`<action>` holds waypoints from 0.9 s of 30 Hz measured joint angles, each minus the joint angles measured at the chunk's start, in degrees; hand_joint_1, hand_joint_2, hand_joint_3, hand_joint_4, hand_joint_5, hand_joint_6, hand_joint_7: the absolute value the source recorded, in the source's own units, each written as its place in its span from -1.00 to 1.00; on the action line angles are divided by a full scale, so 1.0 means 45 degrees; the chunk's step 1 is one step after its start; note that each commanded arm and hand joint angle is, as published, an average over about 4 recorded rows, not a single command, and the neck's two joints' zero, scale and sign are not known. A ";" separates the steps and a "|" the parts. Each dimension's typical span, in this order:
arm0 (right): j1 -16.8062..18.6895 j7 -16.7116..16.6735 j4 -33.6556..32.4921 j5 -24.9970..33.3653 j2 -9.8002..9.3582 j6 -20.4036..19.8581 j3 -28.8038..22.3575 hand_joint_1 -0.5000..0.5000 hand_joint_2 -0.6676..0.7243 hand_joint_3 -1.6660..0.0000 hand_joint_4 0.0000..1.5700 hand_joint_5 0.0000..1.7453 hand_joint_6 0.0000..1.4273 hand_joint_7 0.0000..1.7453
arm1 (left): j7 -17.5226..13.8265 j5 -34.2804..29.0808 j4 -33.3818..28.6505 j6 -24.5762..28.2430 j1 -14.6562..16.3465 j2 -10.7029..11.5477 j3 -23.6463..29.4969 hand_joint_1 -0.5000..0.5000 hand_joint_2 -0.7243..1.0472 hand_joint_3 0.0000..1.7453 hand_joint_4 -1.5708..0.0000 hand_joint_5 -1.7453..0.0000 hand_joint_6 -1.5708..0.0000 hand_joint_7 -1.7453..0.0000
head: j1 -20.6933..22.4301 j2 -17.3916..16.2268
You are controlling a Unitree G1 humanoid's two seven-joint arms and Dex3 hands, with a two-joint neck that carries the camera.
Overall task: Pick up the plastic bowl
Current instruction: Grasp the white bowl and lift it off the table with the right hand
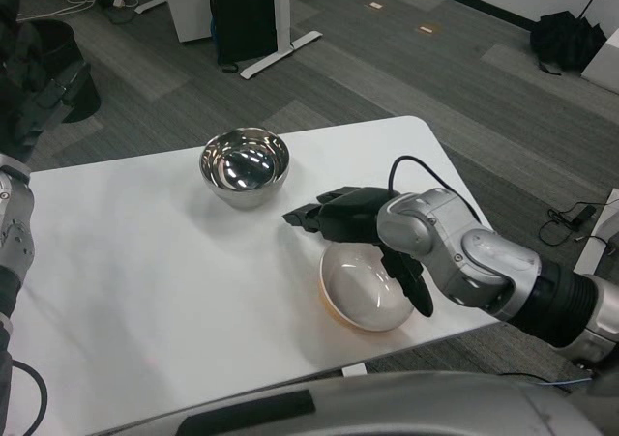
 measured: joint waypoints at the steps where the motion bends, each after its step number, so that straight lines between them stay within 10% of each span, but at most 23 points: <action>1: 0.0013 0.0028 -0.0004 -0.0099 0.0125 -0.0086 0.0009 -0.92 0.36 0.90 -1.00 -1.00 -1.00 -1.00 | 0.0000 -0.0001 0.0033 0.0000 -0.0036 0.0007 -0.0019 -1.00 0.80 -0.90 1.00 1.00 0.90 0.84 | -0.0036 -0.0021; 27: -0.0477 0.0157 -0.0030 0.0903 0.0086 -0.1615 -0.2279 -0.92 0.36 0.90 -1.00 -1.00 -1.00 -1.00 | 0.0002 -0.0555 0.0179 -0.0002 -0.0095 0.0038 -0.0118 -1.00 0.80 -0.90 1.00 1.00 0.93 0.88 | 0.0497 -0.0045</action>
